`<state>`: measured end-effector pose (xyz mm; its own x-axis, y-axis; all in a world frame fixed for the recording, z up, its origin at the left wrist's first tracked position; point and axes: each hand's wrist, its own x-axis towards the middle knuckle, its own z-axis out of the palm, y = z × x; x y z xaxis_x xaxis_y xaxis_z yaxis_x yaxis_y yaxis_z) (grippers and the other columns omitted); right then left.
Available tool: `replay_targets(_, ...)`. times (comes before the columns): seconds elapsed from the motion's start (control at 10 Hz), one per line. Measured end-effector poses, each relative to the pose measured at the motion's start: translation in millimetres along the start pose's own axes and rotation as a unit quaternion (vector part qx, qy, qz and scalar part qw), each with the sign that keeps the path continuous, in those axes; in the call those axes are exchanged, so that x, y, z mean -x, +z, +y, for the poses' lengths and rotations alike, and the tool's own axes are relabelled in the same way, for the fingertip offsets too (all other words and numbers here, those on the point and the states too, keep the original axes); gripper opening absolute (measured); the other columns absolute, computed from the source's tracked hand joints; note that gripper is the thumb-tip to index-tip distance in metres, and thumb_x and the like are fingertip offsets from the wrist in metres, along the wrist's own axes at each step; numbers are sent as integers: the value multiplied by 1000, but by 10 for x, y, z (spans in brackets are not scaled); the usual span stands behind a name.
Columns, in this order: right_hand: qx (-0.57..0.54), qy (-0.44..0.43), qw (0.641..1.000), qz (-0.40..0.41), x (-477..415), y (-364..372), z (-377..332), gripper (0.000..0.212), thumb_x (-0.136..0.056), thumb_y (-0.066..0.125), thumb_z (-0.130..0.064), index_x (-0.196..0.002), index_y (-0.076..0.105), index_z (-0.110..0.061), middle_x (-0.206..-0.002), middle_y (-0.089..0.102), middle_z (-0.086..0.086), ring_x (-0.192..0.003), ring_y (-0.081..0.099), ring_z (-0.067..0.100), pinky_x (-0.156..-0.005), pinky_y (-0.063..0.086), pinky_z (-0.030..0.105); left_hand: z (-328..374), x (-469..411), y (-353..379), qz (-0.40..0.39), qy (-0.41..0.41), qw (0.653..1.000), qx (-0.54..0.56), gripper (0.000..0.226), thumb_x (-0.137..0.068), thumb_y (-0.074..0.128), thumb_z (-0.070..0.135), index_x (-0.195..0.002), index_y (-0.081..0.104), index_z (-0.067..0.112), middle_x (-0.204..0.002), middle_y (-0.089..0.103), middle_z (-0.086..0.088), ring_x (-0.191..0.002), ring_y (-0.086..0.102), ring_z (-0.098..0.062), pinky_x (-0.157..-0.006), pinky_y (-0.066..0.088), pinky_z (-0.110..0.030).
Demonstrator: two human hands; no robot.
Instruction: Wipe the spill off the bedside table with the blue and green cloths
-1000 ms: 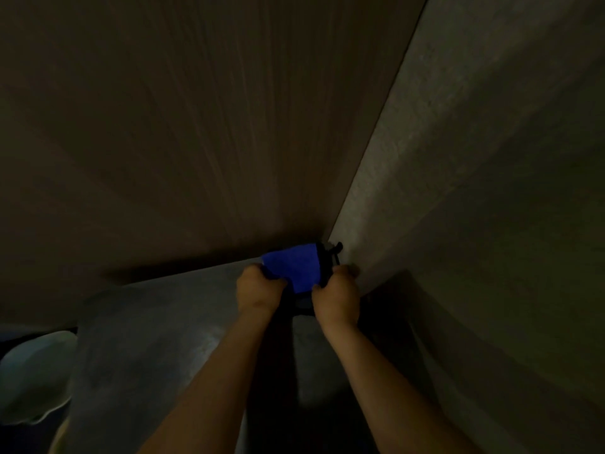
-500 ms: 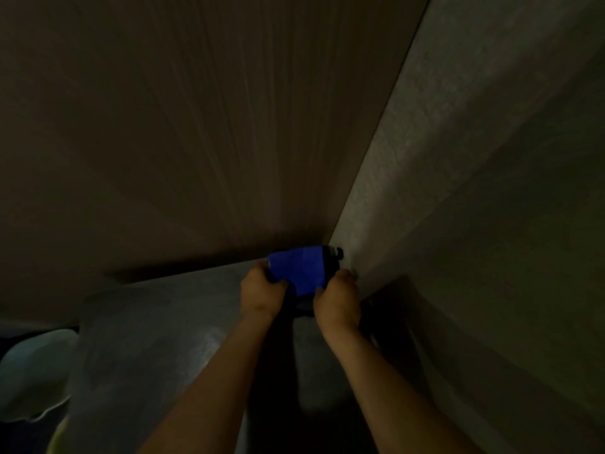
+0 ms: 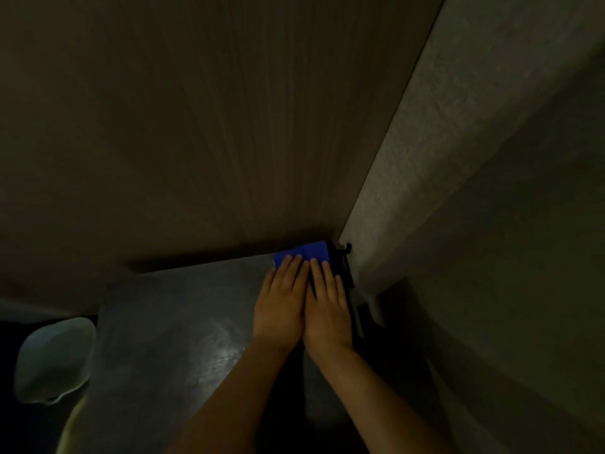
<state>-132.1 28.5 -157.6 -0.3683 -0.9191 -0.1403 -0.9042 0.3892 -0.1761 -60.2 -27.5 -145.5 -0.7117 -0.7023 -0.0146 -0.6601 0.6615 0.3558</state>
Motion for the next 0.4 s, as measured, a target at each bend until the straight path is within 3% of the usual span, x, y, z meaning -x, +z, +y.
replay_targets(0.1,22,7,997,-80,40,85,96,67,-99,32,-31,-148,-10,-16,-158,-19,7,-135,-32,21,-110,-21,39,-94,75,115,-80,-3,994,-71,57,-98,24,30,-151,6,18,-161,3,-2,-148,-7,-18,-118,-12,-36)
replay_targets(0.2,16,2,997,-72,46,22,98,67,-98,32,-34,-148,-10,-18,-157,-19,6,-141,-27,22,-112,-19,40,-65,95,128,-83,-23,994,-73,60,-98,23,31,-151,-3,17,-161,-6,-2,-147,-13,-17,-116,-15,-35)
replay_targets(0.3,-20,6,999,-48,52,-82,115,60,-100,29,-28,-150,-4,-17,-160,-8,4,-146,-14,19,-114,-16,37,-58,115,62,-65,-34,996,-44,62,-99,27,33,-150,-4,17,-160,-7,-1,-147,-12,-16,-116,-15,-34)
replay_targets(0.4,-113,29,993,2,161,-289,51,54,-97,37,-24,-148,20,-18,-157,23,3,-145,17,17,-119,5,33,14,245,-136,-20,-53,997,60,56,-98,37,26,-149,18,15,-158,19,-4,-147,16,-17,-120,7,-32)
